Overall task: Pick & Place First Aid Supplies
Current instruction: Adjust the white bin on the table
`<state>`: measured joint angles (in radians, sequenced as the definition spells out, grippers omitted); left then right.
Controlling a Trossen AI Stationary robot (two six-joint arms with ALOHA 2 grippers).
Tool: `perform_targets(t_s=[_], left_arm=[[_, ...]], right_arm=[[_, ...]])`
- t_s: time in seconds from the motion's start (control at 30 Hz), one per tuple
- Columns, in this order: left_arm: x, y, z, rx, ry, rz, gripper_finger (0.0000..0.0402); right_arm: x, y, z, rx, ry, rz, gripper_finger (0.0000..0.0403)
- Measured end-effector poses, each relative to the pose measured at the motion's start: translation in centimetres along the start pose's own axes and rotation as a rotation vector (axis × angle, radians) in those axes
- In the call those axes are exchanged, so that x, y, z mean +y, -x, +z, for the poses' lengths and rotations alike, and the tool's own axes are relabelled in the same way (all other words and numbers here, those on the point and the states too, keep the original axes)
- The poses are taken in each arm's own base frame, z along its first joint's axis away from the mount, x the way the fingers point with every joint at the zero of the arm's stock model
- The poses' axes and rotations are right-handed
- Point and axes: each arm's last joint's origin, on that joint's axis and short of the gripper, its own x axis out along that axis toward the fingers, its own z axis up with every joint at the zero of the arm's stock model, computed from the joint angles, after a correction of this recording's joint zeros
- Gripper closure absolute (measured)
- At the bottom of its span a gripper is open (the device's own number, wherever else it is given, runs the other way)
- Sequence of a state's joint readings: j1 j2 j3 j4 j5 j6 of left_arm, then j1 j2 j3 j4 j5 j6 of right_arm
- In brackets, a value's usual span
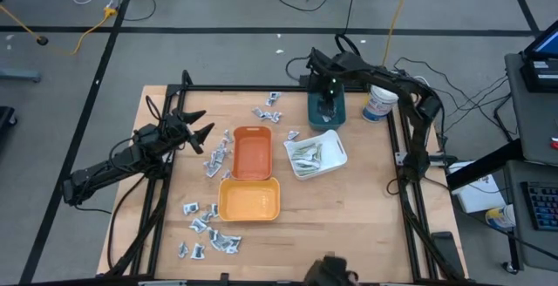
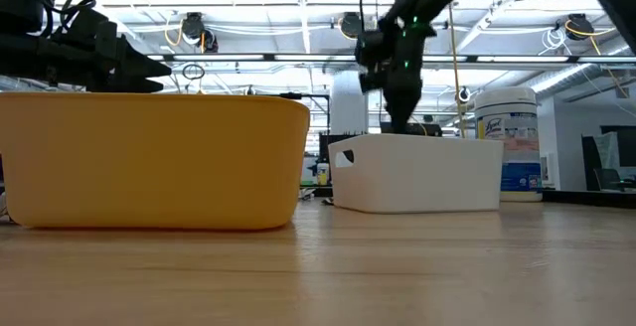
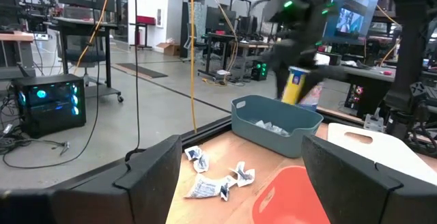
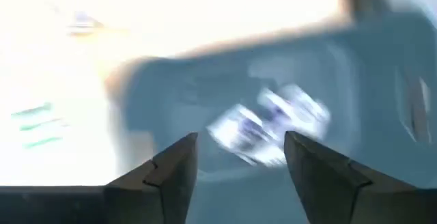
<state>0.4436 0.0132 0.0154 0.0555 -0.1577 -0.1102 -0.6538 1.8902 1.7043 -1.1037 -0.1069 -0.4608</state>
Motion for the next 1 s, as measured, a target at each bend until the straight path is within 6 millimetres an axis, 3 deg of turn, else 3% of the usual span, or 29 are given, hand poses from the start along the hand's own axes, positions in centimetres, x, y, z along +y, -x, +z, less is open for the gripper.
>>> perform_targets(t_s=[0.23,0.53,0.73,1.0], left_arm=[[0.0,0.0,0.0,0.000,0.001,0.000,0.0094],[0.0,0.0,0.0,0.000,0.001,0.000,0.0094],[0.0,0.0,0.0,0.000,0.002,0.000,0.0094],[0.0,0.0,0.0,0.000,0.002,0.000,0.0094]], right_arm=[[5.4,0.9,-0.6,-0.124,0.329,0.120,0.0187],[11.3,-2.3,-1.0,-0.167,0.550,0.162,0.0189],[11.9,-5.2,0.0,-0.131,0.484,0.018,0.0188],[12.8,-7.3,-0.4,-0.032,0.395,0.096,0.0188]])
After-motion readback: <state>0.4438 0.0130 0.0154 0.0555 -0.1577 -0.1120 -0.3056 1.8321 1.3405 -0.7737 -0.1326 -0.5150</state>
